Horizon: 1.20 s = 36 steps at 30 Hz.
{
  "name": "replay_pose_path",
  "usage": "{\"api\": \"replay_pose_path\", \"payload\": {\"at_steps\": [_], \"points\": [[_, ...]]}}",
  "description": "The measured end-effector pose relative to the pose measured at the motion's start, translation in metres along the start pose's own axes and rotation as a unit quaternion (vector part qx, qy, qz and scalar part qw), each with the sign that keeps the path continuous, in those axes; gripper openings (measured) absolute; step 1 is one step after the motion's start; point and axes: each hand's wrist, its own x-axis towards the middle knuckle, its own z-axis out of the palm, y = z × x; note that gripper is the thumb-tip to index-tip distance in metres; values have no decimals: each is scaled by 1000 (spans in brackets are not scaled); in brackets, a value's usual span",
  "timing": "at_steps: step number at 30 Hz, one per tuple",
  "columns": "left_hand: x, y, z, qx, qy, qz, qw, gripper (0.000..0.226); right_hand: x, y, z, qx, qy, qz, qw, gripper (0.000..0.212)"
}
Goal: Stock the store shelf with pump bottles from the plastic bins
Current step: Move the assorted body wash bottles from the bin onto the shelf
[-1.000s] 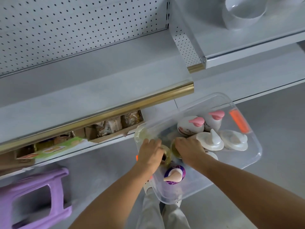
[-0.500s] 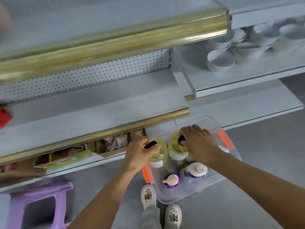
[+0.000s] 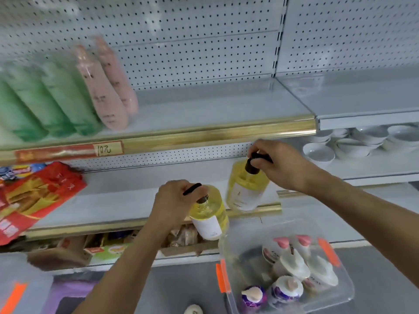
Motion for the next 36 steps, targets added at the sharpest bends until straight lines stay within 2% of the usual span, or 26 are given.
{"api": "replay_pose_path", "payload": {"at_steps": [2,7,14,21,28,32,34,36], "points": [[11,7,-27,40,24,22,999,57,16,-19,-12,4,7,-30,1000,13],[34,21,-77,114,35,59,991,56,65,-68,-38,15,5,-95,995,11],[65,20,-138,109,104,66,986,58,151,-122,-47,41,21,-147,988,13],[101,12,-184,70,109,48,990,55,240,-152,-23,11,-17,-145,989,18],[125,4,-207,61,127,32,990,54,289,-162,12,-24,-51,-135,989,20],[137,-4,-214,47,119,28,991,53,300,-157,26,-32,-27,-129,991,21],[142,-9,-216,49,114,28,992,51,298,-151,28,-51,-23,-127,990,35],[147,-12,-219,49,108,21,993,49,289,-147,31,-74,-49,-128,988,67]]}}
